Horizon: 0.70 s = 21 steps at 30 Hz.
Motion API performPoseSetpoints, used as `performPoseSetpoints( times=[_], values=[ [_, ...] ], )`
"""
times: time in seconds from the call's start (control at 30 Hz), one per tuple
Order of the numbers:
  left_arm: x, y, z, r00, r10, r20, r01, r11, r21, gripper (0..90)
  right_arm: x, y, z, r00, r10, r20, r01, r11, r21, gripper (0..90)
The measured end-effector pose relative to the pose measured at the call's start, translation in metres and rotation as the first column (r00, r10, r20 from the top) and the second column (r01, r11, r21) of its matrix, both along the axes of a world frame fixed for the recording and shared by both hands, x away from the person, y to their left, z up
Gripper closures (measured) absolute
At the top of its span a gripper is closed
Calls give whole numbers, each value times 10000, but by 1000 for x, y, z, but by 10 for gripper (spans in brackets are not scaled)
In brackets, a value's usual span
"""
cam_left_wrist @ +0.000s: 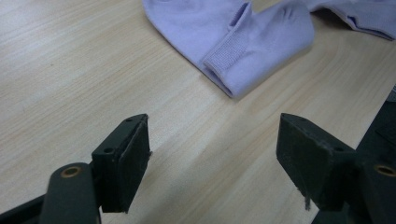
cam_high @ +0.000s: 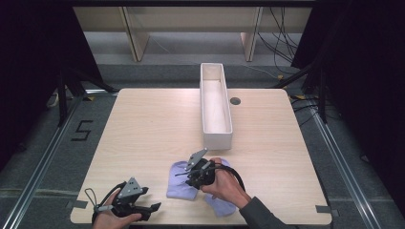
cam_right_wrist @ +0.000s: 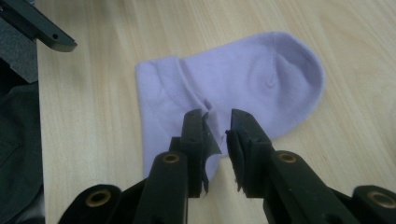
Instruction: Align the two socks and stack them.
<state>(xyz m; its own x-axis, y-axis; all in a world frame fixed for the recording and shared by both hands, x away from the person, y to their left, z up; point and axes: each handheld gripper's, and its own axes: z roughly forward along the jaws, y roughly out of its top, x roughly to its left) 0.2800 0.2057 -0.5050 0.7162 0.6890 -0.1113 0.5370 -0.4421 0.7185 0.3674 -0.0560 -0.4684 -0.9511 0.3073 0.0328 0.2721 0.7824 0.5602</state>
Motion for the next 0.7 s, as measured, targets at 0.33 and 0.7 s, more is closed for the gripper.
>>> performPoseSetpoints(
  times=[0.33, 0.7],
  values=[
    [0, 1, 1, 10000, 46, 47, -45, 9999, -100, 254, 2, 12, -6, 9997, 103, -231, -108, 9997, -236, 728],
    [0, 2, 1, 9999, 130, 81, -129, 9999, -109, 254, 7, 15, -10, 9997, 218, -141, -223, 9992, -330, 725]
  ],
)
